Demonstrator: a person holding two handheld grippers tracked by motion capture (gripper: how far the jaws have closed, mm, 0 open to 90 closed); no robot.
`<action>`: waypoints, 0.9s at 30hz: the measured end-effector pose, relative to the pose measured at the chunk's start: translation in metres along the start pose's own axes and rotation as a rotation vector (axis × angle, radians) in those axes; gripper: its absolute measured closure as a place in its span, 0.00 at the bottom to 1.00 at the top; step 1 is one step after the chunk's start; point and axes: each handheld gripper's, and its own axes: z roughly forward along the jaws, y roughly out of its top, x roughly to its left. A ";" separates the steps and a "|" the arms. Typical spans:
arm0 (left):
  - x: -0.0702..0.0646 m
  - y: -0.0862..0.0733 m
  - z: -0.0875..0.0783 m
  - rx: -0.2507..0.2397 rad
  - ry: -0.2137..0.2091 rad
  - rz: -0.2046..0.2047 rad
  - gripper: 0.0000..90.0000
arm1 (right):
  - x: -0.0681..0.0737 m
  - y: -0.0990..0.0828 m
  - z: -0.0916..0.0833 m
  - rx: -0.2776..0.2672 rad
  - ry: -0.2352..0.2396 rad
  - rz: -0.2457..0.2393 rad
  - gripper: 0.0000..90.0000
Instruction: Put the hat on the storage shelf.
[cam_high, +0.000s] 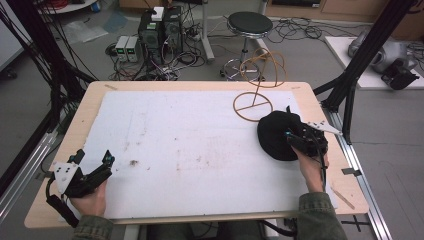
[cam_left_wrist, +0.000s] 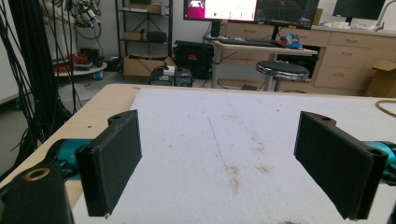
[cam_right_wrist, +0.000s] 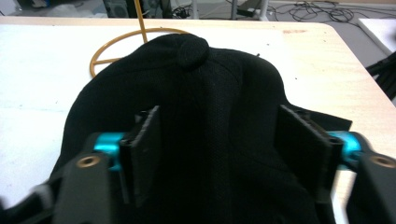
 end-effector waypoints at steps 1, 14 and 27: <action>0.000 0.000 0.000 0.000 -0.001 0.000 0.17 | 0.000 0.000 0.000 0.000 0.000 0.000 0.42; -0.001 0.000 0.000 0.001 -0.005 0.001 0.17 | 0.000 0.000 -0.002 0.022 0.040 0.046 0.95; 0.000 0.000 -0.001 -0.004 -0.007 -0.001 0.17 | 0.005 0.000 -0.005 0.006 0.044 0.017 0.97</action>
